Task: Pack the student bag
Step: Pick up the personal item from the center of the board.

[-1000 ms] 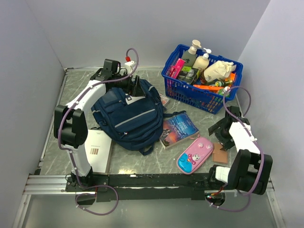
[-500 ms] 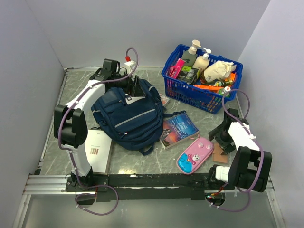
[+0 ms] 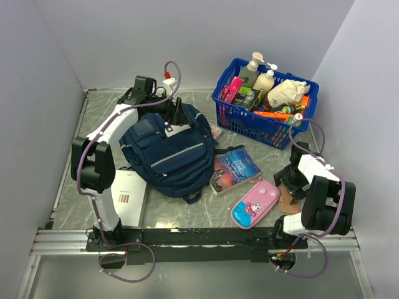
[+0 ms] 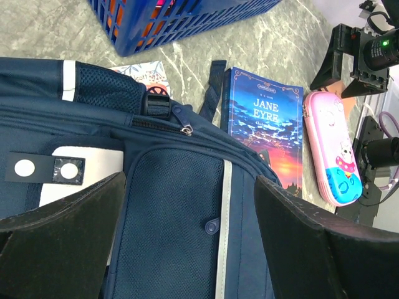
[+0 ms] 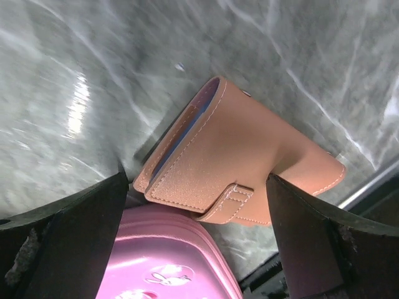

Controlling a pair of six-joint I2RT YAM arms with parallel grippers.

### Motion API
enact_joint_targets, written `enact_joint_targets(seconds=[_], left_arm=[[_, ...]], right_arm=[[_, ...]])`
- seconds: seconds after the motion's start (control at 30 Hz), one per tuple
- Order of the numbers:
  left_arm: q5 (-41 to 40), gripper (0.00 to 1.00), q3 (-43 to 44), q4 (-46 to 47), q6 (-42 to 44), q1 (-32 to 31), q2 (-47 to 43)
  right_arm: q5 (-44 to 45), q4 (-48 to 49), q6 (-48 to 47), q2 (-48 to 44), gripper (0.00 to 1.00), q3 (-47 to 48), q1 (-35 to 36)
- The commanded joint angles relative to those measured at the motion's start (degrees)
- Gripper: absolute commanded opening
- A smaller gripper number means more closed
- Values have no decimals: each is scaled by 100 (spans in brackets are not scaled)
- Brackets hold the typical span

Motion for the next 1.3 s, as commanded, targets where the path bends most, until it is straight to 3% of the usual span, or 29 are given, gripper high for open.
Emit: enact_joint_targets(seconds=[0.0, 0.13, 0.33, 0.67, 0.9, 1.07, 1.27], left_arm=[[162, 88, 262, 131, -70, 46, 52], [135, 88, 297, 183, -132, 46, 104], [109, 88, 499, -18, -88, 46, 271], [74, 87, 271, 60, -96, 46, 87], [12, 87, 130, 34, -88, 46, -106], [100, 87, 112, -132, 61, 37, -212], [398, 79, 454, -1334, 1044, 46, -413]], right_arm=[[111, 957, 32, 65, 99, 189, 15], [-118, 1299, 111, 407, 90, 392, 24], [-206, 1617, 85, 197, 70, 322, 147], [-408, 1732, 41, -294, 23, 233, 323], [-434, 1407, 85, -1365, 18, 339, 595], [-400, 1073, 85, -2026, 16, 690, 1412], [-557, 1247, 173, -2211, 14, 1173, 2729]])
